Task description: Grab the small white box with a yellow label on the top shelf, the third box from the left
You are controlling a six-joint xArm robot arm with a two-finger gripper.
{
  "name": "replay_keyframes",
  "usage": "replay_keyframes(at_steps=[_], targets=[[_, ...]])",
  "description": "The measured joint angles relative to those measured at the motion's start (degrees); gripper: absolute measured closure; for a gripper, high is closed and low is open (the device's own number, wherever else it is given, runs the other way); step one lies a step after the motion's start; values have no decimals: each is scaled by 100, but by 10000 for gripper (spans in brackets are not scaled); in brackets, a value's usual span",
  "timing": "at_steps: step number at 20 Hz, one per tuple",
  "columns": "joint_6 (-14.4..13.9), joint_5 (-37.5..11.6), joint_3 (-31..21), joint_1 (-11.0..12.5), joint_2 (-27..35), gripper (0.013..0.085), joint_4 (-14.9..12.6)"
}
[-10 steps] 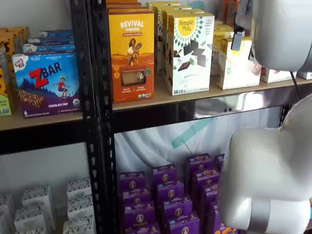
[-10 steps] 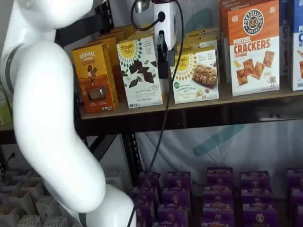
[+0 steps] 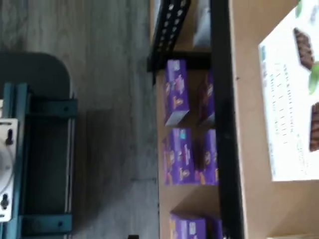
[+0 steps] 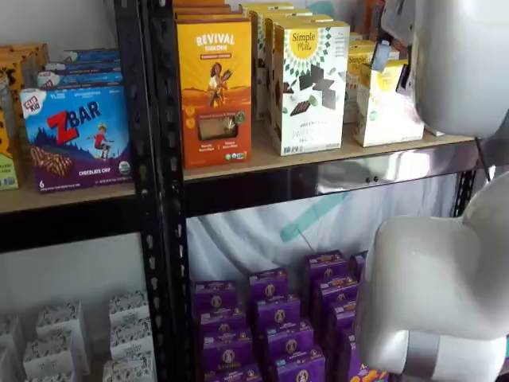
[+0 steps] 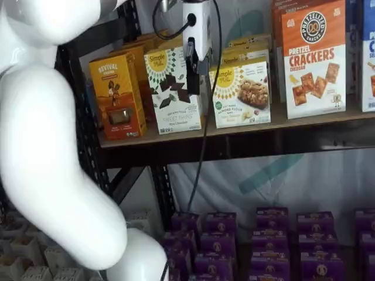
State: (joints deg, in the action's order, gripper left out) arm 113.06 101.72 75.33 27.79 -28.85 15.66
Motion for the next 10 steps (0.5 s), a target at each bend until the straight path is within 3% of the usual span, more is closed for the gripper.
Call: replay_keyframes(at_steps=[4,7,10], targets=[[23,-211,11,195,23,130,540],[41,-641,-109,299,-18,130,962],[78,-1147,-218,249,3,130,1043]])
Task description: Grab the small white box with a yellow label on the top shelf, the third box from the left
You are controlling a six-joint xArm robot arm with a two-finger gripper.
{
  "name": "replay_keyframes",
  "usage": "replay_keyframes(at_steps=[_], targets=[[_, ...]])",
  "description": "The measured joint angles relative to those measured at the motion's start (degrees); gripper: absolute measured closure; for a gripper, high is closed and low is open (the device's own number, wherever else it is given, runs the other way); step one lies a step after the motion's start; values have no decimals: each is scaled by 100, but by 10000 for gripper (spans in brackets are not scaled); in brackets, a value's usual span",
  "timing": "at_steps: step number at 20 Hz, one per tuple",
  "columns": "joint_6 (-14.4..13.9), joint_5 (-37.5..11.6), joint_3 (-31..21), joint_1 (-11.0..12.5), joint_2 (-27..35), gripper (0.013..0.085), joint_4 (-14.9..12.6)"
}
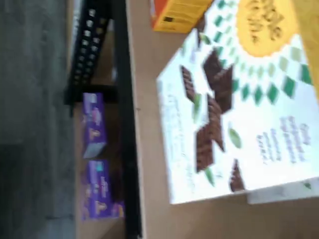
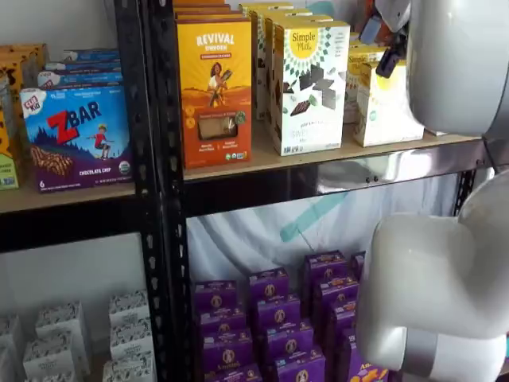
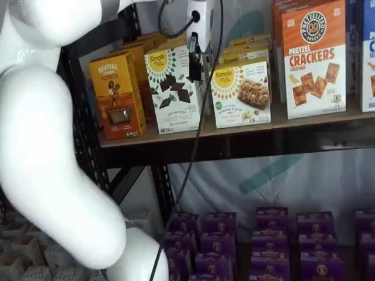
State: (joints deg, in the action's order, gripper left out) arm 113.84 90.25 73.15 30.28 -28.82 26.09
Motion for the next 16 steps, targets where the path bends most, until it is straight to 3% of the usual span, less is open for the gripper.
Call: replay_keyframes(at_steps=[8,13,16], targets=[[141,-662,106,-146,434,130,-297],[182,-420,565,-193,957,130,-763],[182,-330,712,-217,1131,130,-904]])
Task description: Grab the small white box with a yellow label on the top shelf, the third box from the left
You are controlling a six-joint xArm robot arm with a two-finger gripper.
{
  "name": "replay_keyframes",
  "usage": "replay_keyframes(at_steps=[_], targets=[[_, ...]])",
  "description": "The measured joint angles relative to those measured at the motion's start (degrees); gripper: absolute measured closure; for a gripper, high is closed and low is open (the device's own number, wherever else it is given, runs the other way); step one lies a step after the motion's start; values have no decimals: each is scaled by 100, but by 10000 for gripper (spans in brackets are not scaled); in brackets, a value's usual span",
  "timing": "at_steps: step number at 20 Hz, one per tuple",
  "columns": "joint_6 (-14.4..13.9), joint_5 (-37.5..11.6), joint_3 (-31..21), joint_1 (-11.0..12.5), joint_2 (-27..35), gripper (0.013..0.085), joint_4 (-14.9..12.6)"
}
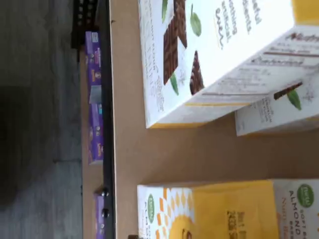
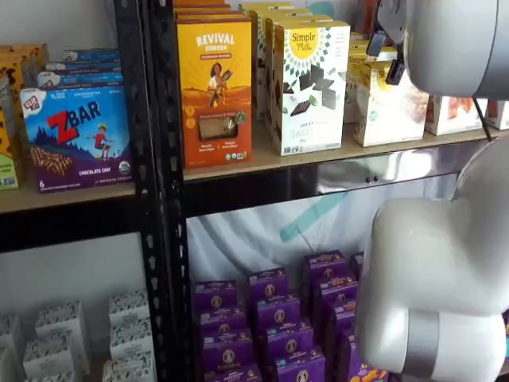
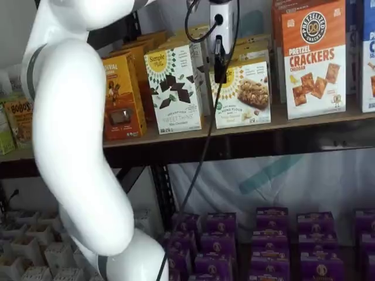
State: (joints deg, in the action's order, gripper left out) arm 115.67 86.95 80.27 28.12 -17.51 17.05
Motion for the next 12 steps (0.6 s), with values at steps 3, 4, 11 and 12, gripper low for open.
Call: replay_keyframes(at_steps=[3,4,11,12], targets=[[-49,195,194,-74,191,130,-238],[-70,280,269,-102,263,130,-319],[-212,455,487,-307,532,130,-737],[-239,469,520,-344,573,130,-798]])
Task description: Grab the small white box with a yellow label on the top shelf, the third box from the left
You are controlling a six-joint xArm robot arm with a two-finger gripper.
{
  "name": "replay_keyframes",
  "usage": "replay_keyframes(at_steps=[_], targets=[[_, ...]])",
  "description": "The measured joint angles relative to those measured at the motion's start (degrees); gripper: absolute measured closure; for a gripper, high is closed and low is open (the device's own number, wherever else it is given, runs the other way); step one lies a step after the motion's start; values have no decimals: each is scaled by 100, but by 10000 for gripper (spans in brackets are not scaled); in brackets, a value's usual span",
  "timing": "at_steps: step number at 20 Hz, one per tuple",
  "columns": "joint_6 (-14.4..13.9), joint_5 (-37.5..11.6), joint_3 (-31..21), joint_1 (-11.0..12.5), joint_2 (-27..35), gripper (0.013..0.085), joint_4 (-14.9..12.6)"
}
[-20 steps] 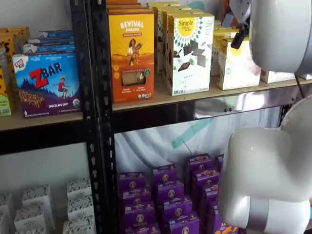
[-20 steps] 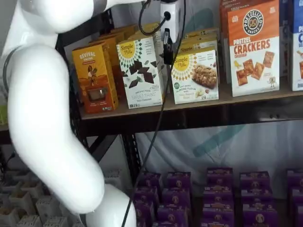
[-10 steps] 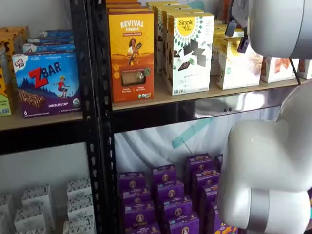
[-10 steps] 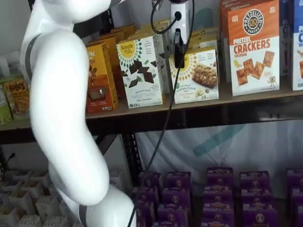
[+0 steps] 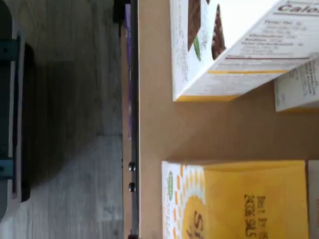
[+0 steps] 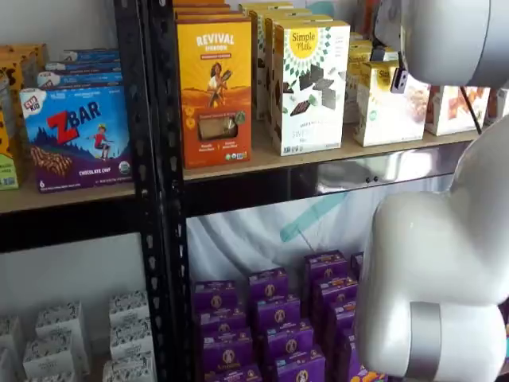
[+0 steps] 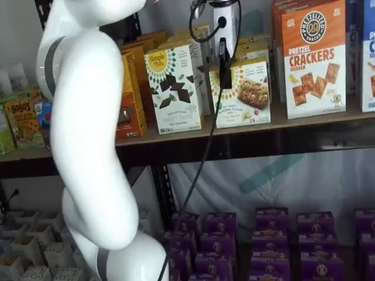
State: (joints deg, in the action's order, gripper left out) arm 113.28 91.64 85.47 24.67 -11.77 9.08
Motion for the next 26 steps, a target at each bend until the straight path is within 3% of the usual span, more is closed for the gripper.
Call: replay_keyframes(at_steps=[8,21,24,26], targets=[[-188,188,255,-245,272,130,-454],[-270,181,308,-332,372,130,-505],[-257,132,265,-316,337,250,-475],[-239,112,243,-296,320,290,-451]])
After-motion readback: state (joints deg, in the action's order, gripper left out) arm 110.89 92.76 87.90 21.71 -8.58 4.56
